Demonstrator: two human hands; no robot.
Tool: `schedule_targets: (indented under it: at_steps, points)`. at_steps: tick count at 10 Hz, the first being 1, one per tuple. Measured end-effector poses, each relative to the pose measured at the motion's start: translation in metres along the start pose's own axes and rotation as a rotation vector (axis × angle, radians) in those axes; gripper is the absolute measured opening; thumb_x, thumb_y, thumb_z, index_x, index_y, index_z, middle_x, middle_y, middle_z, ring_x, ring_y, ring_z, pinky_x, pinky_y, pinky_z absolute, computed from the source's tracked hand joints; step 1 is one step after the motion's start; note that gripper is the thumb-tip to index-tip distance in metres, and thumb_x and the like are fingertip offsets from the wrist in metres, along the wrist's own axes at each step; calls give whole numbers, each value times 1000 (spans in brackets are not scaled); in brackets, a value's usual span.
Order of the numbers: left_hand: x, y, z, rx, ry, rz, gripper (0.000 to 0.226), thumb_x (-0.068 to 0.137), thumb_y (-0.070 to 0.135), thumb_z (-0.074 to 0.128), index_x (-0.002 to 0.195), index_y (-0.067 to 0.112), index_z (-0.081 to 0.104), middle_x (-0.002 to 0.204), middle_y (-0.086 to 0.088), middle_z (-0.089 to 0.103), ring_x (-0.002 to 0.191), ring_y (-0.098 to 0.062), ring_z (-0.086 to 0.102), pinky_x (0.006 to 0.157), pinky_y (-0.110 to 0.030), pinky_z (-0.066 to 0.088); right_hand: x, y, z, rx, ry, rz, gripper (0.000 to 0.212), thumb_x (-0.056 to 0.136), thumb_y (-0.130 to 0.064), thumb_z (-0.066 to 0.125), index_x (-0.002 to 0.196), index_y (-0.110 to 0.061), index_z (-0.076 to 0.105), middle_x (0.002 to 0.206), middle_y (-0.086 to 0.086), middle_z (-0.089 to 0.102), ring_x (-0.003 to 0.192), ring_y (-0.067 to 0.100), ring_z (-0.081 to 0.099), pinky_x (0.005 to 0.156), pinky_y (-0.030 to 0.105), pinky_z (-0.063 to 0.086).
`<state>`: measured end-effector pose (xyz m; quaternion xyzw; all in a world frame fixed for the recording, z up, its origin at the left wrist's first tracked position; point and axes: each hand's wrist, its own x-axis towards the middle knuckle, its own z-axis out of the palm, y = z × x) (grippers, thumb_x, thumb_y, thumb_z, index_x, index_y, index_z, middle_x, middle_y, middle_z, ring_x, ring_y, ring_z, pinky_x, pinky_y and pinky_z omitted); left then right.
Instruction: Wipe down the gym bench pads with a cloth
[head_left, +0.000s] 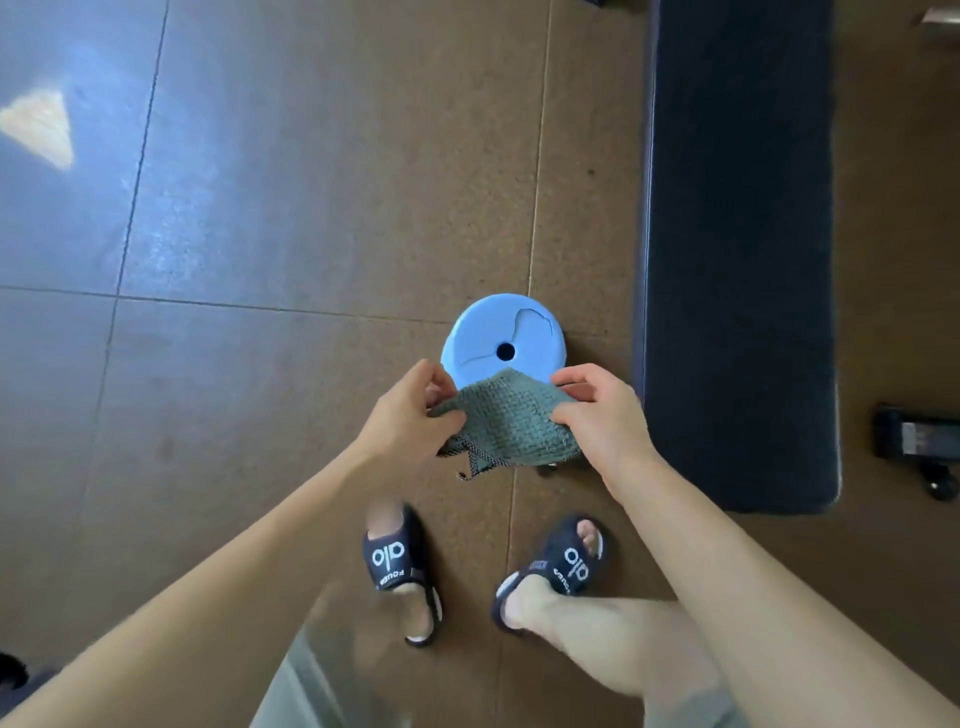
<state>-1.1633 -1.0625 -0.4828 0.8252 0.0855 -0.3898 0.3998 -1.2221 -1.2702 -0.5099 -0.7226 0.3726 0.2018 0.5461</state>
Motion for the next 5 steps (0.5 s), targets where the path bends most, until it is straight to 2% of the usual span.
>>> schedule_targets:
  at_steps: [1, 2, 3, 4, 5]
  points:
    - [64, -38, 17, 5, -5, 82, 28, 87, 8, 65, 88, 32, 50, 94, -5, 72, 85, -36, 70, 71, -56, 60, 59, 37, 36, -58, 82, -69, 31, 83, -4, 63, 103, -27, 69, 103, -11, 69, 98, 10, 64, 77, 22, 46]
    - [127, -67, 41, 52, 21, 169, 30, 85, 12, 64, 90, 36, 47, 100, -1, 71, 87, -31, 71, 74, -52, 60, 115, 69, 62, -91, 181, -138, 29, 84, -3, 61, 102, -24, 70, 98, -16, 65, 96, 8, 60, 74, 10, 40]
    - [188, -92, 66, 72, 91, 232, 30, 89, 8, 63, 98, 32, 48, 103, 4, 71, 84, -23, 71, 75, -43, 59, 166, 99, 85, -11, 334, -209, 31, 82, 1, 58, 98, -21, 72, 98, -12, 69, 97, 10, 62, 86, 23, 48]
    - [242, -117, 84, 69, 56, 240, 36, 91, 12, 64, 121, 25, 49, 102, 9, 70, 88, -24, 71, 84, -44, 57, 213, 130, 106, 8, 425, -256, 29, 82, -2, 59, 100, -20, 72, 100, -8, 70, 101, 14, 63, 91, 31, 49]
    - [273, -143, 96, 242, 3, 258, 71, 94, 22, 67, 153, 15, 28, 132, 0, 62, 121, -25, 60, 101, -30, 44, 239, 167, 119, -139, 571, -310, 34, 85, -4, 58, 113, -20, 69, 113, -2, 64, 111, 22, 58, 94, 32, 45]
